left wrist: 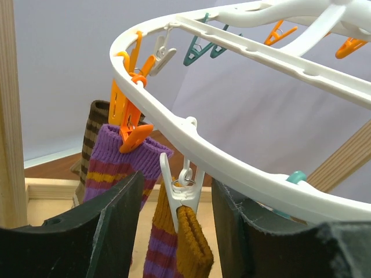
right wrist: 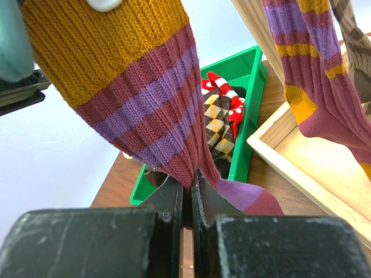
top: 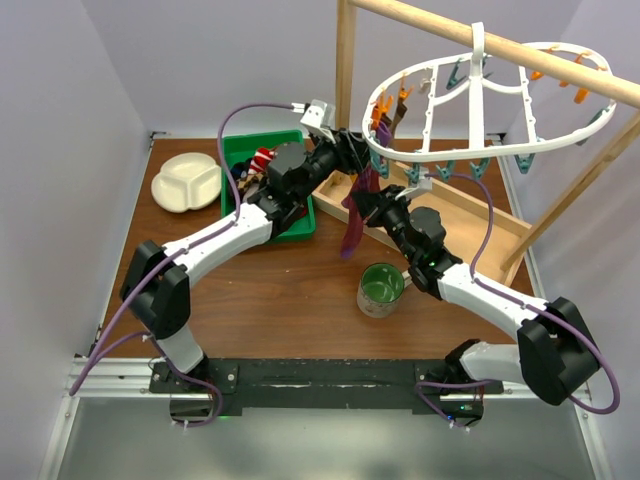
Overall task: Remove the socks clipped to the hanger
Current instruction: Remove the sock from the hanger.
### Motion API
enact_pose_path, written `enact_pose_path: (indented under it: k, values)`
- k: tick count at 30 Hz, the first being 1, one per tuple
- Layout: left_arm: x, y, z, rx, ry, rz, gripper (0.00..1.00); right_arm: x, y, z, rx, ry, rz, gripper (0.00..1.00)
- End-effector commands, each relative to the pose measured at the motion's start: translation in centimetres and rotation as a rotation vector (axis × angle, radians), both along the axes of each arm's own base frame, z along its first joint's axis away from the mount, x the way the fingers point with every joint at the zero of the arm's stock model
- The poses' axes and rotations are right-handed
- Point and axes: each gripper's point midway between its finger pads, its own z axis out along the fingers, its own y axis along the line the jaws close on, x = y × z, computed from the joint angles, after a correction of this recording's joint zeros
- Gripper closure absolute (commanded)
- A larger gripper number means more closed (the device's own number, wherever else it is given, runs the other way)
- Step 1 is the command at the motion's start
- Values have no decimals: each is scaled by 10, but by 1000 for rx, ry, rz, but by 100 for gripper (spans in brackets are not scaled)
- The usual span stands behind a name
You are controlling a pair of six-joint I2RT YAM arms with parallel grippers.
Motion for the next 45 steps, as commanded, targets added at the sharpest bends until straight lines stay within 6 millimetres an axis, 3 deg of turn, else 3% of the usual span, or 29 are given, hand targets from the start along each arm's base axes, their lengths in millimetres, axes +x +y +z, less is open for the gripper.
enact_pose_path:
  k: [1, 7, 18, 26, 40, 45]
  values:
    - [5, 0, 41, -66, -98, 24, 44, -2, 1, 35, 45, -71, 6, 100]
    - [7, -2, 44, -75, -103, 25, 47, -3, 0, 35, 42, -73, 7, 100]
    - [5, 10, 53, -106, -121, 64, 67, -3, 0, 29, 39, -57, 5, 100]
    - [0, 15, 56, -125, -138, 66, 100, -2, -2, 21, 32, -33, -9, 100]
    - [-5, 19, 63, -130, -159, 68, 100, -3, -17, -13, -10, 54, -80, 100]
    - [-6, 20, 64, -132, -160, 66, 100, -2, -20, -15, -24, 61, -94, 100]
